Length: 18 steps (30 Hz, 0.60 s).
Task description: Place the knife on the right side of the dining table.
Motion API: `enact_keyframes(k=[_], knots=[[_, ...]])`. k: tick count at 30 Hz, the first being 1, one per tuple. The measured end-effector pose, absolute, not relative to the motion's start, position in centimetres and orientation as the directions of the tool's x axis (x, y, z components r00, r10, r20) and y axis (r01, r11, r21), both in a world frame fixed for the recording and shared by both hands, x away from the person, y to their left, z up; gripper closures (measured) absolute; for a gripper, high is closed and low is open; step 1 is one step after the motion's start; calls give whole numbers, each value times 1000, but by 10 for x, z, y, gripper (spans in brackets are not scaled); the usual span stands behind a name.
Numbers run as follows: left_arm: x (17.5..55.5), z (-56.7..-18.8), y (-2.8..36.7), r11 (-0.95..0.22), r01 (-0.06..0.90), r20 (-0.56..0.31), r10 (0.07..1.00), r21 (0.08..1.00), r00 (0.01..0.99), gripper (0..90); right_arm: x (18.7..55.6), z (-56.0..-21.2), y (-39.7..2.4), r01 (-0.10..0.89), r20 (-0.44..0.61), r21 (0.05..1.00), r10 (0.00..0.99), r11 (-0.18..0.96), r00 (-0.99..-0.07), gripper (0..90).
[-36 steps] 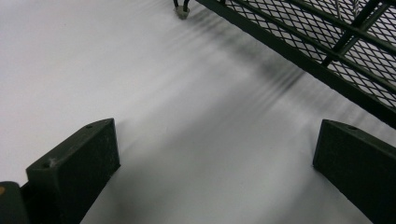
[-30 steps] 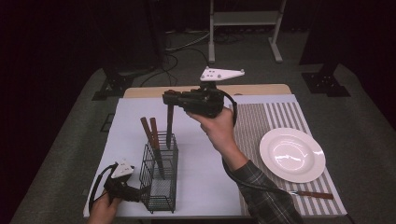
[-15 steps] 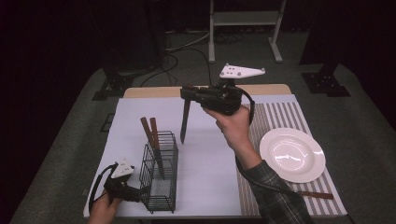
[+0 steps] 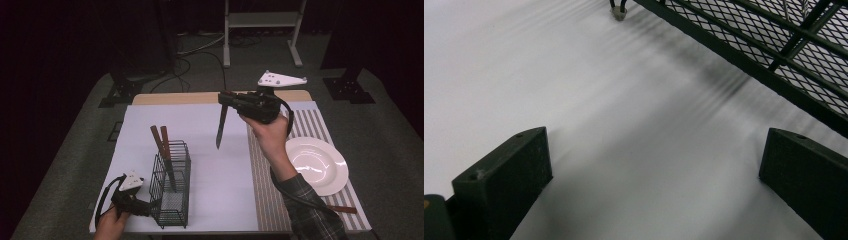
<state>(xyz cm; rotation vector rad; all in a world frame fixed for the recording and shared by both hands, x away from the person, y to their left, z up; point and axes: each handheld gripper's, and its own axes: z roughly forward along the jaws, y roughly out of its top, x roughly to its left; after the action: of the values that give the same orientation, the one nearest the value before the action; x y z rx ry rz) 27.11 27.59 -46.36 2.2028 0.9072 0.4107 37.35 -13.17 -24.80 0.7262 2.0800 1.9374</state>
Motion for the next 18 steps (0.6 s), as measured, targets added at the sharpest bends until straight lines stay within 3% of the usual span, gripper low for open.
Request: enact_keyframes(k=[18], knots=[[271, -464, 276, -503, 483, 25, 711, 717, 703, 0, 393, -271, -193, 214, 168, 977, 659, -11, -733, 797]])
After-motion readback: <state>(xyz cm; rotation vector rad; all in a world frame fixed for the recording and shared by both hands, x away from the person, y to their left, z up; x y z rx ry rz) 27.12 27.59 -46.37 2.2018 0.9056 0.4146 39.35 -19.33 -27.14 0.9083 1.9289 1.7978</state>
